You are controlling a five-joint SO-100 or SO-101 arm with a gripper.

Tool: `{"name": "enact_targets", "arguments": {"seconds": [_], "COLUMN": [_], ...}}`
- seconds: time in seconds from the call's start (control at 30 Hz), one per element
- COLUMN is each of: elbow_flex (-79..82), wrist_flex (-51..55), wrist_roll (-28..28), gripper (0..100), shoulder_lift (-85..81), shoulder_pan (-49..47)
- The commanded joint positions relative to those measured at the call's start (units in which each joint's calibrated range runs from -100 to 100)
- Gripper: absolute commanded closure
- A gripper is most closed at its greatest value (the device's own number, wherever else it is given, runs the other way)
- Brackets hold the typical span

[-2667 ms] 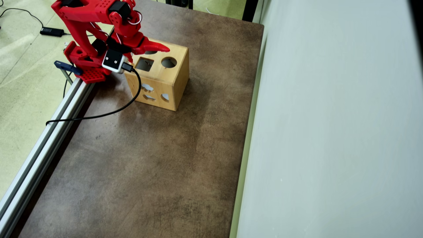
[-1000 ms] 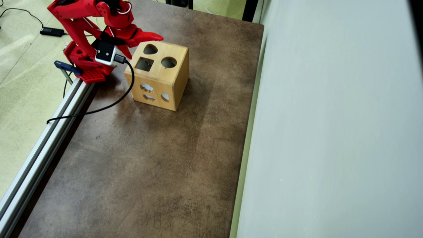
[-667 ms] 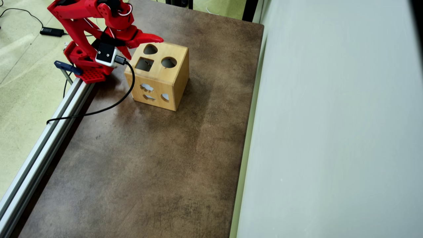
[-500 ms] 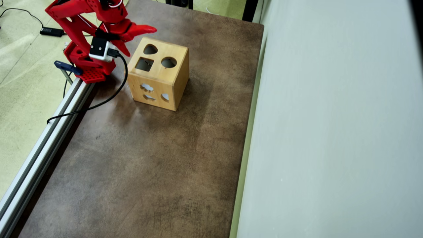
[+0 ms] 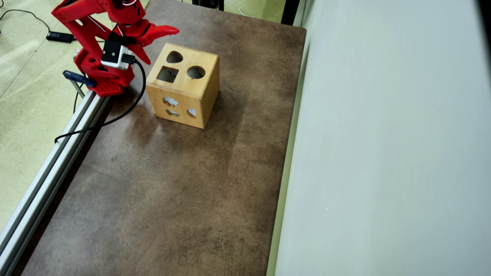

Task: Pick and place the red cube on the square hole

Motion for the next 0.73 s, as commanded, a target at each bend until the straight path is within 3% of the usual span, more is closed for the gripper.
{"name": "enact_targets", "arguments": {"seconds": [0.0, 0.7], "elbow_flex": [-0.4, -0.1], "wrist_flex": [-0.1, -0.4], "wrist_roll": [0.2, 0.1], "gripper": [8, 8], "shoulder_lift": [0.6, -0.3], "shoulder_pan": [-0.3, -0.5]}}
